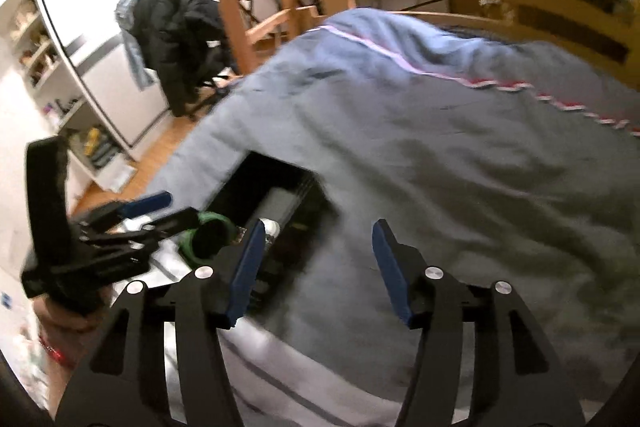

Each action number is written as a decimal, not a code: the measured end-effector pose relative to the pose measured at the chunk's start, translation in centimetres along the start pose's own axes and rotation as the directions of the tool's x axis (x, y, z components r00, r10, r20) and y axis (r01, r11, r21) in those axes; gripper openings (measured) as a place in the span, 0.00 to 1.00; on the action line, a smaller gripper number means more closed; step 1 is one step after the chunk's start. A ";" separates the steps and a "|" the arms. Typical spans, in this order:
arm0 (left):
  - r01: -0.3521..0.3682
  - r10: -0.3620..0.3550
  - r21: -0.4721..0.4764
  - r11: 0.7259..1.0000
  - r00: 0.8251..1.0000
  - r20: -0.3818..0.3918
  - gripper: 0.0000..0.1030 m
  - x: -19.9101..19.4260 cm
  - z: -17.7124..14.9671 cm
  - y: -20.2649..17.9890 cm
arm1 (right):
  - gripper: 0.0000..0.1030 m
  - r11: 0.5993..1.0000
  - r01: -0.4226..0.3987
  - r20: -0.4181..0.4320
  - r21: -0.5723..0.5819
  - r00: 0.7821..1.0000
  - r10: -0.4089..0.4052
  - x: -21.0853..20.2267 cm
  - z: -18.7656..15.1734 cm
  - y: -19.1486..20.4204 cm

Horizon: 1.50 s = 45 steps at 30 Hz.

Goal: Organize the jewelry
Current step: 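Move both tools to the silver ring on the bed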

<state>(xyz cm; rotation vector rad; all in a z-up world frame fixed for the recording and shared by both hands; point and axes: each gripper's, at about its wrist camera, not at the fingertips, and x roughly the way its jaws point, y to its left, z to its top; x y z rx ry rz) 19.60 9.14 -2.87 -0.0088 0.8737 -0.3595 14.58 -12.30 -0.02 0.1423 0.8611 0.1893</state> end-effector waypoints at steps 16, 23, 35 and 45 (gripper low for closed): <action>0.184 -0.154 0.428 0.885 0.982 -0.106 0.62 6.5 -7.9 -18.7 | 0.31 0.976 0.198 -0.162 0.092 0.970 -0.182 -3.1 -10.7 -13.8; 0.253 -0.191 0.428 0.868 0.965 -0.181 0.56 9.1 -8.8 -19.0 | 0.25 0.977 0.194 -0.294 0.091 0.942 -0.160 -0.6 -15.9 -15.7; 0.287 -0.183 0.434 0.854 0.947 -0.265 0.56 12.1 -9.9 -19.3 | 0.27 0.964 0.201 -0.354 0.175 0.926 -0.128 0.3 -18.2 -17.1; 0.293 -0.185 0.431 0.854 0.943 -0.276 0.41 12.0 -10.1 -19.2 | 0.28 0.961 0.209 -0.368 0.181 0.921 -0.131 0.4 -18.5 -17.1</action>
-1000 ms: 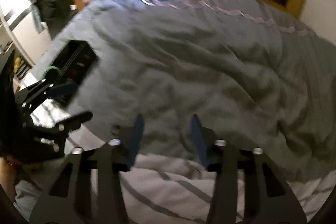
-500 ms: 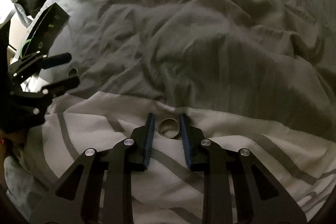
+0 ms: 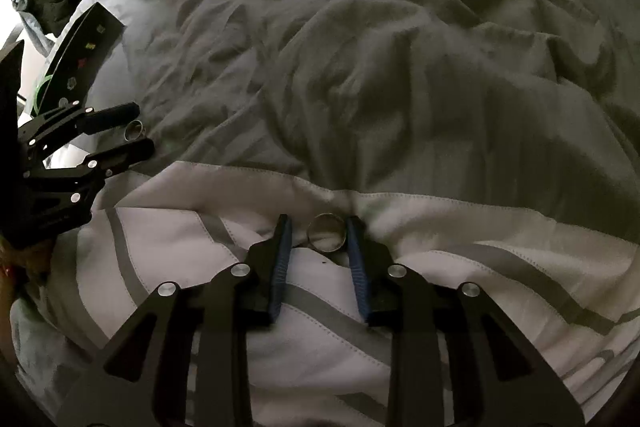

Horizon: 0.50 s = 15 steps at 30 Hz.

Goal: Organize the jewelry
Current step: 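Move both tools to the silver ring on the bed, then close right tool on the silver ring and lift it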

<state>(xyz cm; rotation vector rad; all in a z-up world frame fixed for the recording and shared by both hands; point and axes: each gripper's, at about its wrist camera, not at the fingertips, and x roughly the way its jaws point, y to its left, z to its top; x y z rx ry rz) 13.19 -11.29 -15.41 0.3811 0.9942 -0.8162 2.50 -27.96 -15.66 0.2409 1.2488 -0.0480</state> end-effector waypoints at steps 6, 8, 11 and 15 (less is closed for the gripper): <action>-0.001 0.001 0.015 1.000 1.000 0.001 0.37 -0.1 0.0 -0.2 | 0.28 1.000 0.010 -0.003 -0.005 1.000 -0.010 0.5 0.3 0.3; 0.001 -0.001 0.016 1.000 1.000 0.001 0.33 -0.1 0.0 -0.3 | 0.27 1.000 0.005 0.002 0.001 1.000 -0.005 0.5 0.4 0.3; 0.013 -0.013 0.007 1.000 1.000 0.001 0.28 -0.1 0.0 -0.1 | 0.26 1.000 -0.002 0.010 0.009 1.000 0.002 0.5 0.5 0.1; 0.032 -0.032 -0.001 0.999 0.999 0.003 0.22 -0.3 -0.2 0.0 | 0.20 0.999 -0.027 0.036 0.019 0.999 0.027 0.0 0.6 0.1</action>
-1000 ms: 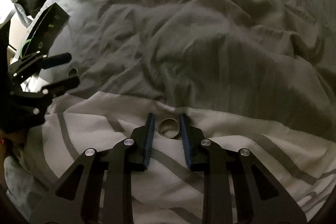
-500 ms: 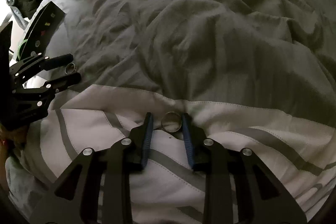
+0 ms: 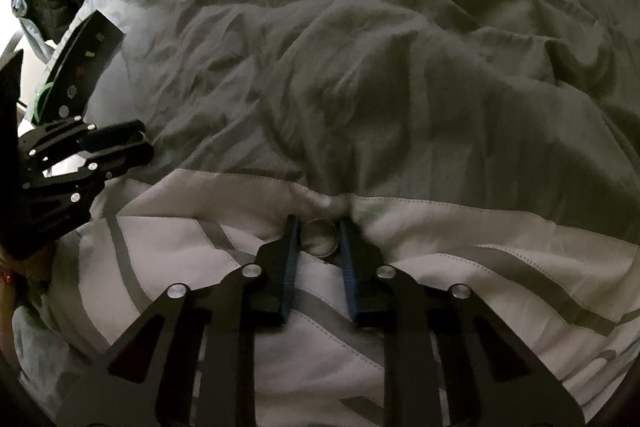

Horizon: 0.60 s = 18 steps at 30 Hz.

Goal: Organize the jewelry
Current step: 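Close right tool on the silver ring and lift it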

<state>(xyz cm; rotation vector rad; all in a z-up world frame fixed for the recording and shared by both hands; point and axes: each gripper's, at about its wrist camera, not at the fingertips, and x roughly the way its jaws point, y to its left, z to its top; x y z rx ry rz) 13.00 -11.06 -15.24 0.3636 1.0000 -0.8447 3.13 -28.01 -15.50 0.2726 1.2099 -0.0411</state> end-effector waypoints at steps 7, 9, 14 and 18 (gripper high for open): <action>-0.018 0.018 0.000 1.000 1.000 0.017 0.19 -0.6 -0.3 -0.3 | 0.20 0.999 -0.036 0.073 0.016 0.997 0.035 -1.6 0.4 0.1; -0.024 0.024 -0.008 1.000 0.999 0.028 0.19 -1.1 -0.3 -0.3 | 0.20 0.999 -0.037 0.093 0.015 0.995 0.035 -2.2 0.4 0.5; -0.031 0.032 -0.017 0.999 0.998 0.058 0.19 -2.4 -0.1 -0.3 | 0.20 0.999 -0.036 0.119 0.012 0.992 0.034 -2.7 0.9 0.6; -0.047 0.048 -0.014 0.999 0.996 0.080 0.19 -3.5 0.1 -0.4 | 0.20 0.999 -0.020 0.141 -0.034 0.990 0.024 -3.9 1.3 0.8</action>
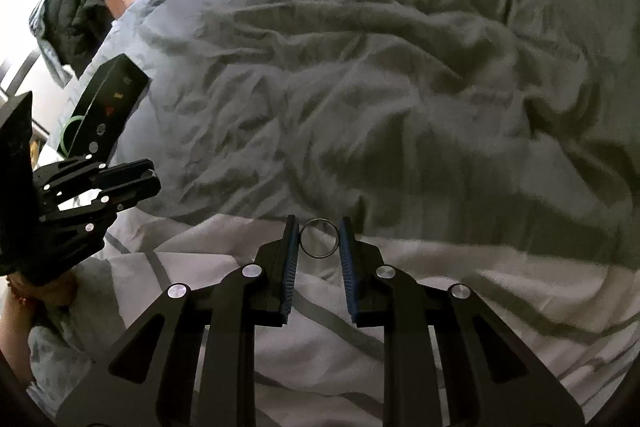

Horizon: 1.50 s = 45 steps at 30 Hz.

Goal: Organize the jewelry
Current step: 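Close right tool on the silver ring and lift it, then carry silver ring with right tool into black box and open it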

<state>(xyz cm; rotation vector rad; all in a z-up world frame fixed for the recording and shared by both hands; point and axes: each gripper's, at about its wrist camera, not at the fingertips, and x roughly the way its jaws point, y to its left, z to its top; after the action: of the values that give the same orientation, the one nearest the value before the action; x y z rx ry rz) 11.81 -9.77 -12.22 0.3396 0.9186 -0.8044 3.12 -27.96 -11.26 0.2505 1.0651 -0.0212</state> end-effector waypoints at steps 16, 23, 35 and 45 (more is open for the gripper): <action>-0.117 0.128 -0.107 0.987 0.987 0.096 0.19 -7.8 0.9 4.6 | 0.20 0.983 -0.007 0.032 -0.186 0.999 0.013 -2.0 3.6 7.5; -0.194 0.219 -0.216 0.957 0.970 0.101 0.19 -11.0 0.0 9.8 | 0.20 0.958 -0.049 0.044 -0.284 0.997 0.064 -1.4 7.3 14.4; -0.229 0.263 -0.337 0.913 0.963 0.057 0.19 -12.6 -3.8 17.9 | 0.20 0.902 -0.196 0.033 -0.386 0.974 0.225 2.4 12.4 26.0; -0.222 0.246 -0.335 0.916 0.969 0.030 0.19 -11.0 -4.5 18.5 | 0.20 0.884 -0.272 -0.044 -0.381 0.960 0.277 7.0 14.9 31.1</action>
<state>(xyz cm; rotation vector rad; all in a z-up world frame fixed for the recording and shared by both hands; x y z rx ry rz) 19.09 10.32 -7.12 0.1225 0.9078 -0.4286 23.69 -0.18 -4.47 0.0431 0.9907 0.4398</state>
